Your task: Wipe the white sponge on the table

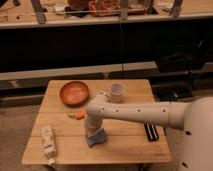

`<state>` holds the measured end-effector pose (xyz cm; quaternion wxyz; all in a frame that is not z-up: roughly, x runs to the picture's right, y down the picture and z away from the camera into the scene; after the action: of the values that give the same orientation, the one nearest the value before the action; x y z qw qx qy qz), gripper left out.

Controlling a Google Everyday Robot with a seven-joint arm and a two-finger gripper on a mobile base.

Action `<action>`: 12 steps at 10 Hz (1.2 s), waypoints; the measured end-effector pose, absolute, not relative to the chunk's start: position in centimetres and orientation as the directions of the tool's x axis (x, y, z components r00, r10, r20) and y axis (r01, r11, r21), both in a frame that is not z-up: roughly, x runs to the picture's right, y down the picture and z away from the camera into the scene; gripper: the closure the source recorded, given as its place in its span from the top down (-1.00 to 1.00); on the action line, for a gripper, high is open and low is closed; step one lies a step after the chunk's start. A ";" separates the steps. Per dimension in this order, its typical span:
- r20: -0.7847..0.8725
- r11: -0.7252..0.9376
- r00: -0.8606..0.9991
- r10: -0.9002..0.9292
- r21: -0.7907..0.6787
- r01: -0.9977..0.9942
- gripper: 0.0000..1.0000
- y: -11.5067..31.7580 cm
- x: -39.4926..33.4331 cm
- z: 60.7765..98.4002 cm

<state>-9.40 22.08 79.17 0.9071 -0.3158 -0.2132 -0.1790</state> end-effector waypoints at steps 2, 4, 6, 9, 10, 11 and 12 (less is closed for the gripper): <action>0.473 0.766 0.869 -0.146 -0.502 0.402 -0.98 19.3 -7.7 80.8; 0.434 0.791 0.896 -0.090 -0.516 0.329 -0.98 17.4 -4.0 82.2; 0.377 0.809 0.926 -0.016 -0.540 0.233 -0.98 16.3 0.6 83.3; 0.280 0.812 0.954 0.108 -0.579 0.078 -0.98 16.4 6.0 83.8; 0.269 0.805 0.954 0.130 -0.591 0.056 -0.98 17.2 7.0 83.5; 0.274 0.798 0.952 0.138 -0.600 0.057 -0.98 18.3 7.1 83.0; 0.282 0.793 0.949 0.138 -0.606 0.065 -0.98 19.4 7.0 82.1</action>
<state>7.01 19.37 82.15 0.9335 -0.3214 -0.1578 0.0197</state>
